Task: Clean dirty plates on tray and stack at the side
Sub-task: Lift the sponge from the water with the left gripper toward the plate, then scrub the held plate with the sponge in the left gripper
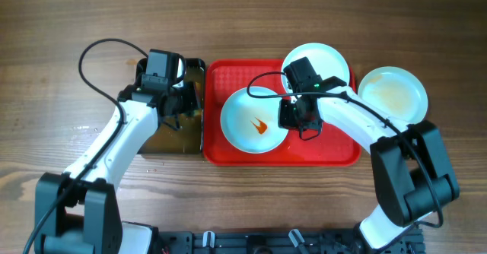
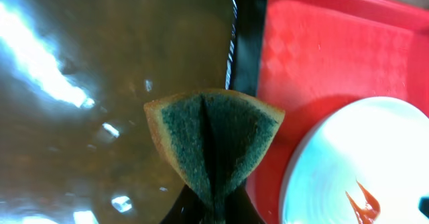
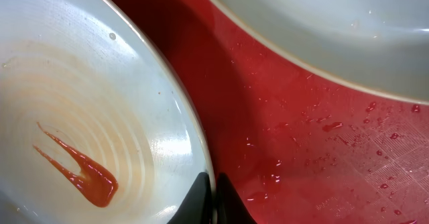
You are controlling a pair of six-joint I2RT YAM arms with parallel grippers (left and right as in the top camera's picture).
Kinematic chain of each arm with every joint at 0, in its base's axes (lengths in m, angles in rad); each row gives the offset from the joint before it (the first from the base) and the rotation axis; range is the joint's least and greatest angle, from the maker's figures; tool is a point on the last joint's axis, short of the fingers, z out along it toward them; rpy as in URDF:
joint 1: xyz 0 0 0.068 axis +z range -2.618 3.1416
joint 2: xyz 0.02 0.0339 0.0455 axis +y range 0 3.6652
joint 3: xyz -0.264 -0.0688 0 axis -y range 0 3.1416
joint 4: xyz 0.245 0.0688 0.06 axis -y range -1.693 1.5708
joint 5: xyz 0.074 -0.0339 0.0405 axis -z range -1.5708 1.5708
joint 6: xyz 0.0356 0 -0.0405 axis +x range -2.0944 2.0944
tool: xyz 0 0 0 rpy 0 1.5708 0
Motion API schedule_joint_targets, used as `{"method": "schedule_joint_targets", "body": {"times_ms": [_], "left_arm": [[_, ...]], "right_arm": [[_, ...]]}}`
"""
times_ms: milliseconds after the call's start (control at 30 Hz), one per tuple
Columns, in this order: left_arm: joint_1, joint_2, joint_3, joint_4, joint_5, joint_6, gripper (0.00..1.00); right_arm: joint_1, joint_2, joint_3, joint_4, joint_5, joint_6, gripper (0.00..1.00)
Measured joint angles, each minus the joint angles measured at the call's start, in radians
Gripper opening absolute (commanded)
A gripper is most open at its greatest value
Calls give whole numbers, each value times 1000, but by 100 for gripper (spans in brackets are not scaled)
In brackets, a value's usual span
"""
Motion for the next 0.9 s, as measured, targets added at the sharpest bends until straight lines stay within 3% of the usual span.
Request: {"method": "schedule_joint_targets", "body": {"times_ms": [233, 433, 700, 900], "left_arm": [[-16, 19, 0, 61, 312, -51, 4], [-165, 193, -1, 298, 537, -186, 4], [-309, 364, -2, 504, 623, -331, 4], [-317, 411, -2, 518, 627, -380, 4]], "right_arm": [[0, 0, 0, -1, 0, 0, 4], [0, 0, 0, -4, 0, 0, 4], [0, 0, 0, -4, 0, 0, 4], [0, 0, 0, -4, 0, 0, 4]]}}
